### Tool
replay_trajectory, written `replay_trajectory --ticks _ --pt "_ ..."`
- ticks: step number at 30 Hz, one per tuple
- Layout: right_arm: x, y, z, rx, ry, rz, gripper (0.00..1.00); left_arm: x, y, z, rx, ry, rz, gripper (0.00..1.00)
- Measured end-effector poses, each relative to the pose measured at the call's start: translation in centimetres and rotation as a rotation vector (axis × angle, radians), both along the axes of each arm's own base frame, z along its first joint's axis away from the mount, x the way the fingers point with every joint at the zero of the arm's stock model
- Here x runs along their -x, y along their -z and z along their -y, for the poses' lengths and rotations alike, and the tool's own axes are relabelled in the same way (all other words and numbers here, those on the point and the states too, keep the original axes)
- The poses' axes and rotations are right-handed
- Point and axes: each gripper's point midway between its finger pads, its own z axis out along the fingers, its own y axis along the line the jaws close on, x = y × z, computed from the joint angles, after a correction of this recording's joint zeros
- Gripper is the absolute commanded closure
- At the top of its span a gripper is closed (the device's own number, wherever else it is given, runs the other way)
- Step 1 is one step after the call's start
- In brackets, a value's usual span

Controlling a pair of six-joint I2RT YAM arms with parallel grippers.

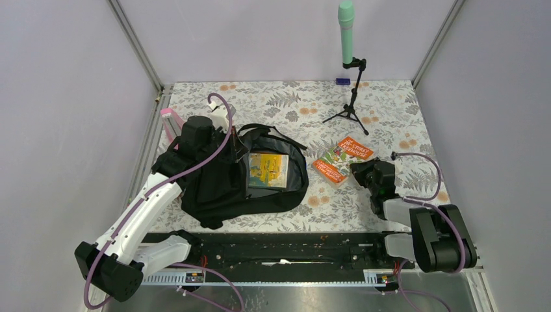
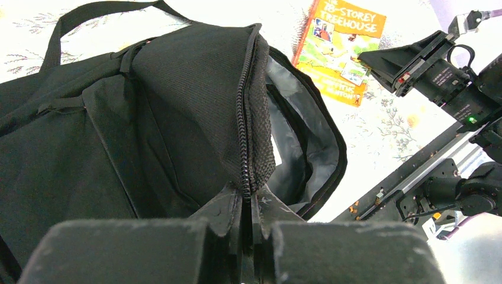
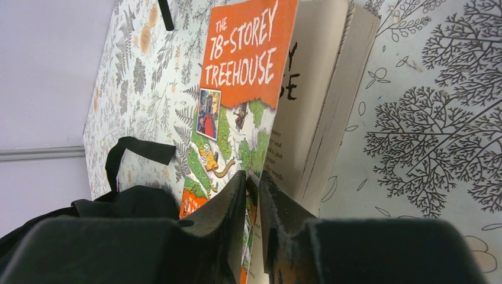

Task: Pack the student bag
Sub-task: Pick up the book from the center of the board.

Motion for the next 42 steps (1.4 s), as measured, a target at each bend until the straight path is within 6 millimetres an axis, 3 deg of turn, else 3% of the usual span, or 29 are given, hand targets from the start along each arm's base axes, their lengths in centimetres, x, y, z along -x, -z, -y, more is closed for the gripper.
replay_trajectory --ticks 13,20,22,25,28,31,38,42 --pt "-1.8 0.6 -0.8 -0.037 -0.016 -0.007 0.74 0.0 0.1 0.0 -0.001 0.0 -0.002 1.0" --pt "-2.9 -0.4 -1.4 -0.054 -0.045 0.021 1.0 0.0 0.1 0.0 -0.001 0.0 -0.001 1.0" --pt "-3.0 -0.8 -1.5 -0.054 -0.05 0.033 1.0 0.0 0.1 0.0 -0.001 0.0 -0.002 0.99" --pt "-3.0 -2.3 -1.7 -0.051 -0.068 0.063 1.0 0.0 0.1 0.0 -0.002 0.0 -0.003 0.81" --pt "-3.0 -5.0 -1.7 -0.02 -0.09 0.108 1.0 -0.1 0.0 0.1 -0.003 0.004 0.005 0.38" --pt "-3.0 -8.3 -1.8 0.026 -0.125 0.165 1.0 -0.3 -0.3 0.2 0.006 0.007 0.021 0.13" --pt "-2.0 -16.4 -2.8 0.138 -0.256 0.279 1.0 -0.5 -1.5 0.3 0.03 0.006 0.074 0.06" --pt "-0.6 -18.8 -4.1 0.141 -0.353 0.312 1.0 0.2 -2.9 0.5 0.081 0.023 0.119 0.06"
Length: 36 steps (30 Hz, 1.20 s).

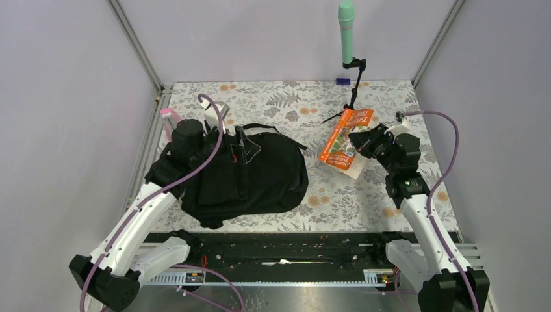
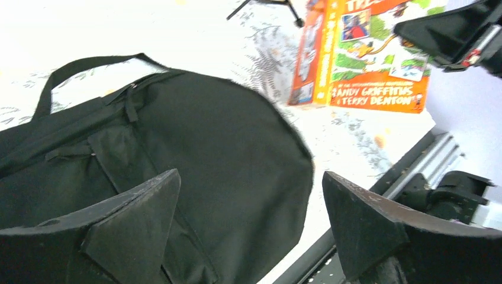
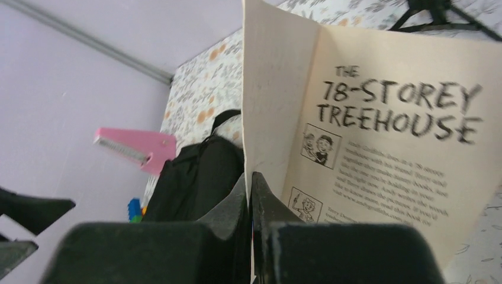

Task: Pack the student bag
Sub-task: Pick up the book from the center of the board, then place the book at the center of the board.

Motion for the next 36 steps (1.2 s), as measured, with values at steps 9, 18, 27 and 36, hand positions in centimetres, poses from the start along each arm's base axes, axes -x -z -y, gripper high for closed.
replay_trajectory --ticks 9,18,27,36 --pt "4.3 -3.7 -6.5 -0.029 -0.32 0.027 1.0 2.8 -2.6 2.0 0.21 0.103 -0.004 0.02" --pt "8.6 -5.9 -14.8 -0.103 -0.657 0.052 1.0 4.3 0.4 2.5 0.312 0.094 -0.138 0.01" --pt "6.8 5.4 -16.4 -0.101 -0.637 -0.175 1.0 3.8 8.0 2.9 0.312 0.013 -0.36 0.03" --pt "6.5 10.1 -16.6 -0.139 -0.619 -0.231 1.0 2.9 11.4 4.0 0.316 -0.002 -0.447 0.12"
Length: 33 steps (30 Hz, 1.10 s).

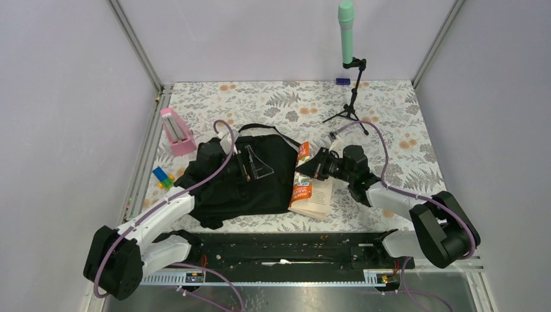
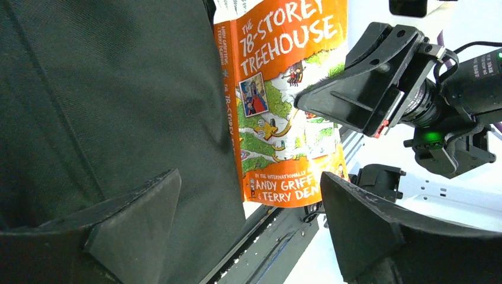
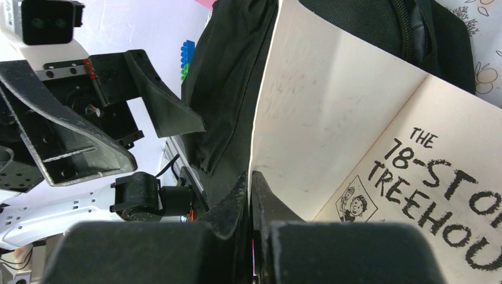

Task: Pack the student bag
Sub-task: Place the book at the center of the board.

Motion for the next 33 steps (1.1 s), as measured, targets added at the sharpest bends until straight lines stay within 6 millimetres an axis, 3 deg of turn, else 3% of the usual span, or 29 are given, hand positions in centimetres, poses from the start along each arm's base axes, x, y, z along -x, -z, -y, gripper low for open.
replay_trajectory --ticks 5,7,9,11,15,18,21,26,30,33 --pt "0.2 0.8 0.6 -0.011 0.042 -0.002 0.94 0.7 1.1 1.6 -0.001 0.041 -0.026 0.12" --pt "0.5 1.0 1.3 -0.004 0.07 0.001 0.81 1.1 1.3 2.2 -0.009 0.058 -0.026 0.13" --pt "0.8 0.9 1.9 0.008 0.096 0.005 0.58 1.7 1.6 2.9 -0.019 0.08 -0.026 0.13" --pt "1.2 1.4 2.8 0.048 0.125 -0.006 0.43 2.2 2.0 3.5 -0.033 0.1 -0.029 0.13" --pt "2.4 2.5 4.8 0.143 0.179 -0.039 0.21 2.7 2.6 4.6 -0.062 0.131 -0.033 0.13" --pt "2.9 2.8 7.1 0.221 0.26 -0.039 0.12 2.4 2.6 5.2 -0.075 0.138 -0.028 0.13" --pt "3.4 3.2 9.2 0.293 0.335 -0.043 0.07 2.2 2.4 5.7 -0.079 0.141 -0.02 0.13" --pt "4.3 5.3 12.0 0.406 0.426 -0.094 0.09 2.4 2.4 6.2 -0.083 0.153 -0.014 0.13" --pt "5.8 8.6 12.7 0.462 0.409 -0.179 0.13 2.7 2.6 6.6 -0.091 0.164 -0.017 0.16" --pt "6.7 9.9 12.5 0.465 0.386 -0.224 0.14 2.7 2.8 6.8 -0.096 0.17 -0.017 0.19"
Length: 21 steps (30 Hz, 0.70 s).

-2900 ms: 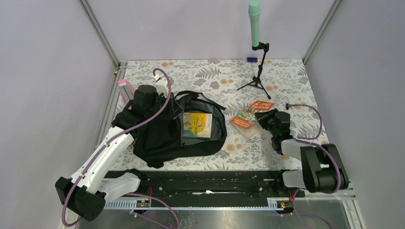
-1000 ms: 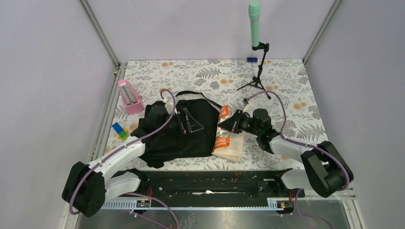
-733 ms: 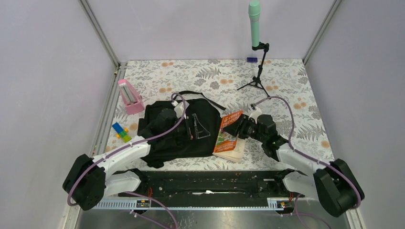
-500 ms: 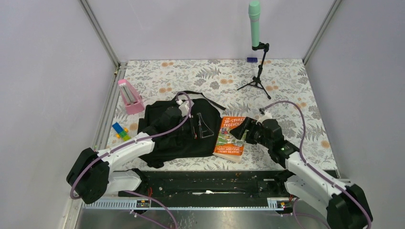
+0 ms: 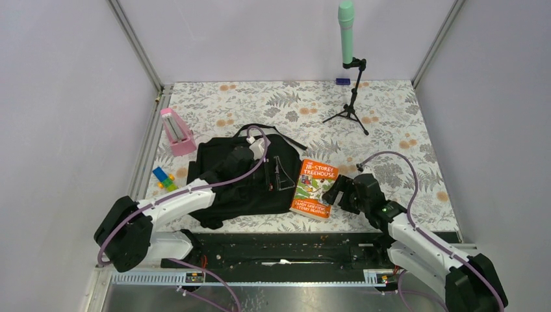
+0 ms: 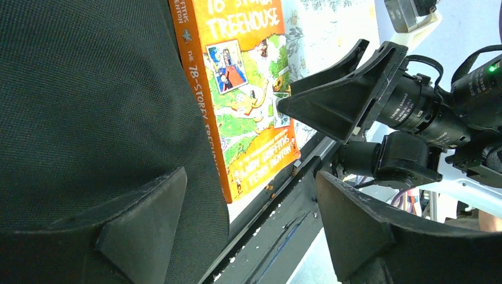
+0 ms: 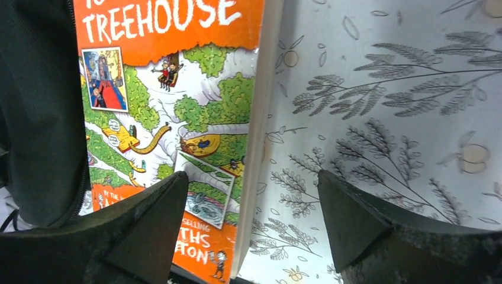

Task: Pack the student bag
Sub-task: Place the book at the center of the board.

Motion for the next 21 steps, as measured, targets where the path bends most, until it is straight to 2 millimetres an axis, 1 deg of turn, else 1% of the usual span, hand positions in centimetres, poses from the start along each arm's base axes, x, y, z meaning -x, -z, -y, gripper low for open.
replay_trajectory --ticks 2,7,9,10,11,13,15,17,19,21 --pt "0.1 0.3 -0.6 -0.026 -0.014 -0.008 0.16 0.0 0.2 0.1 -0.004 0.002 -0.004 0.2" --pt "-0.5 0.2 -2.4 -0.104 -0.056 -0.008 0.21 -0.1 0.9 0.4 -0.015 0.005 -0.016 0.23" --pt "-0.7 0.1 -3.2 -0.136 -0.072 -0.012 0.25 -0.2 1.2 0.4 -0.02 0.005 -0.02 0.23" --pt "-0.8 0.1 -3.5 -0.148 -0.077 -0.014 0.3 -0.2 1.3 0.5 -0.021 0.005 -0.022 0.24" --pt "-0.9 0.2 -3.7 -0.157 -0.079 -0.015 0.39 -0.2 1.4 0.5 -0.023 0.005 -0.024 0.24" --pt "-1.0 0.5 -3.9 -0.162 -0.077 -0.027 0.6 -0.2 1.6 0.5 -0.026 0.005 -0.028 0.24" --pt "-0.9 0.8 -3.9 -0.17 -0.065 -0.05 0.78 -0.3 1.8 0.5 -0.029 0.005 -0.03 0.24" --pt "-1.1 0.8 -4.0 -0.185 -0.051 -0.052 0.91 -0.3 1.8 0.5 -0.03 0.002 -0.029 0.23" --pt "-1.4 0.4 -4.3 -0.213 -0.035 -0.045 1.0 -0.4 1.8 0.5 -0.03 -0.001 -0.026 0.23" --pt "-1.7 0.0 -4.5 -0.242 -0.026 -0.031 1.0 -0.6 1.7 0.5 -0.032 -0.009 -0.021 0.22"
